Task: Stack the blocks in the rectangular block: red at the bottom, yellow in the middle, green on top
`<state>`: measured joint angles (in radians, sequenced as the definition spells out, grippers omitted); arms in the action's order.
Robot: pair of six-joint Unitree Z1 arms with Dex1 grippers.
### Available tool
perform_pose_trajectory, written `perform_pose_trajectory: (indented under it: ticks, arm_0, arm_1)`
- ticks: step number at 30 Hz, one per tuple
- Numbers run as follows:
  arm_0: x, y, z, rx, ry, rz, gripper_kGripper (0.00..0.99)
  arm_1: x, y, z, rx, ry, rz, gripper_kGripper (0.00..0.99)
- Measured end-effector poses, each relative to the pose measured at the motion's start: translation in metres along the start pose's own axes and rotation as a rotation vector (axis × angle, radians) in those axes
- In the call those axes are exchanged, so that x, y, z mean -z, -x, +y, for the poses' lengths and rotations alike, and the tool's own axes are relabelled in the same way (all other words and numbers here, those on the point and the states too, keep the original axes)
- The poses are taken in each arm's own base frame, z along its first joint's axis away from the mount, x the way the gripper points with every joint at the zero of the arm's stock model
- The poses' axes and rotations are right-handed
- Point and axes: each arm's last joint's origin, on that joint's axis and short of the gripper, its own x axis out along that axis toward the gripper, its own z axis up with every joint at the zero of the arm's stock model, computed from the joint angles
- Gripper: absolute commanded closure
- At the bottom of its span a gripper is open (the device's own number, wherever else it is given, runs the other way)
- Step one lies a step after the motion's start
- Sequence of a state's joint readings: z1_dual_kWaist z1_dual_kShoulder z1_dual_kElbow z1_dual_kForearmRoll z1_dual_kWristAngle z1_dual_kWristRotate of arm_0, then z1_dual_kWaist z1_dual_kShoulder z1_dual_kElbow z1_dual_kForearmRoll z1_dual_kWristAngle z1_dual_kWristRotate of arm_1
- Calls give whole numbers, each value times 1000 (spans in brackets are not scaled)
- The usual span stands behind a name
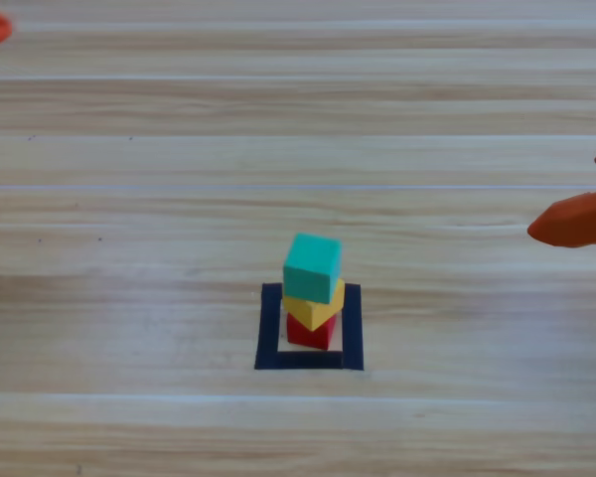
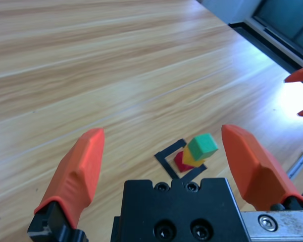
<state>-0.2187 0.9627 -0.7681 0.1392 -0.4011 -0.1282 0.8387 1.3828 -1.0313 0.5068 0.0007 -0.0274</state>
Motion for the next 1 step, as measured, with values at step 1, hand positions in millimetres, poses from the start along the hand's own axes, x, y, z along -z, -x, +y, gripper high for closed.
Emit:
perform_pose_trajectory:
  ticks: [1]
  arm_0:
    - [9,5,3,-16,-1,-30,0]
  arm_1:
    - [0,0,0,0,0,0,0]
